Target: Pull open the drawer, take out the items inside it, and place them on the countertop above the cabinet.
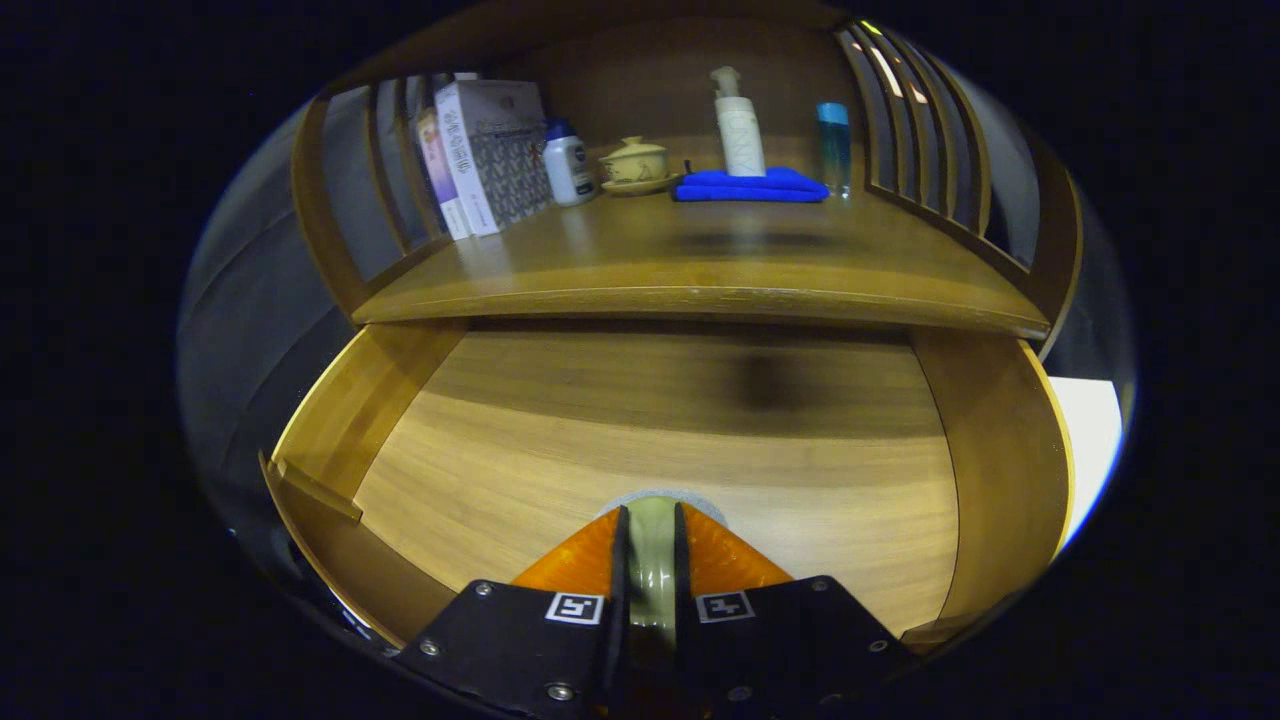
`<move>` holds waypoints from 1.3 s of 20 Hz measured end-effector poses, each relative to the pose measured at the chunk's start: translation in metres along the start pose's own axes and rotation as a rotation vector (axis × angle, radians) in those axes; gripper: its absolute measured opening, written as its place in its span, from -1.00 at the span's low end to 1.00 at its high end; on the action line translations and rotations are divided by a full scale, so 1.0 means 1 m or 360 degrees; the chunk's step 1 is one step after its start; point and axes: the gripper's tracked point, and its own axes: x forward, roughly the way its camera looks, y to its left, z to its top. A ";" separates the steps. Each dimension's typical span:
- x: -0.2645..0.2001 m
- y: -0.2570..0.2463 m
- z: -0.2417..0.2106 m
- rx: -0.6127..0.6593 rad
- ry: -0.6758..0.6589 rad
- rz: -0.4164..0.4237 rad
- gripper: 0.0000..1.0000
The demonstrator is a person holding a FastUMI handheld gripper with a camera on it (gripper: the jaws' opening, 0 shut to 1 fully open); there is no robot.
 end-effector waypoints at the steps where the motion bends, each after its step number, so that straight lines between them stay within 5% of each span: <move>1: -0.005 0.000 0.002 0.0015 -0.0023 0.0006 -0.61; 15: -0.058 0.020 0.085 -0.0141 -0.0481 0.0030 -0.61; 26: -0.066 0.008 0.176 0.0075 -0.0642 0.0017 -0.62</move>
